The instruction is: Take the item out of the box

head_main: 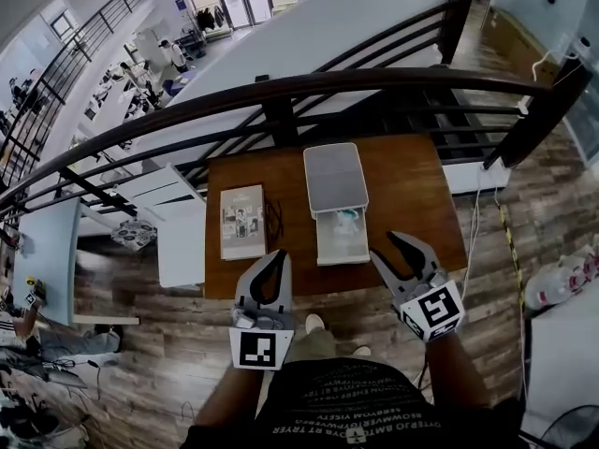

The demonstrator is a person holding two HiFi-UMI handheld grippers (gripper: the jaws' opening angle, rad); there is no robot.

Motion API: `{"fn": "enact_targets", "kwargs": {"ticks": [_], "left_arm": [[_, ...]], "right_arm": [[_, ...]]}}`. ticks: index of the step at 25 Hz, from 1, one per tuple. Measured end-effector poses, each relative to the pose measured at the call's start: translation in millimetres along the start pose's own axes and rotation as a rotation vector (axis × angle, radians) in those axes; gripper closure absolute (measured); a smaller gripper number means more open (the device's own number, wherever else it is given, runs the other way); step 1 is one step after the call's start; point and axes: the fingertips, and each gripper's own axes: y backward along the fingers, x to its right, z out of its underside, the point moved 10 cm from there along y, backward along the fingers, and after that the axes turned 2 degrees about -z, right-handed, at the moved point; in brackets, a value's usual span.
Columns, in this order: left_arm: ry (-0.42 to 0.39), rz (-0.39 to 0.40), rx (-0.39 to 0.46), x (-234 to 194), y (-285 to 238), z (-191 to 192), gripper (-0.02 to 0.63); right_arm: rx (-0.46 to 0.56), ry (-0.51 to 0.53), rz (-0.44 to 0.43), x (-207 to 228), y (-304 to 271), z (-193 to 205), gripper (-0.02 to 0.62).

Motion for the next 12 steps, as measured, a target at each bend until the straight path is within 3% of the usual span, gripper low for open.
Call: {"fn": "enact_targets", "kwargs": {"ticks": [12], "left_arm": [[0.015,0.068,0.017,-52.8,-45.1,9.0,0.6]], "right_arm": [[-0.007,0.015,0.044,9.8,-58.2,-19.9,0.433]]}}
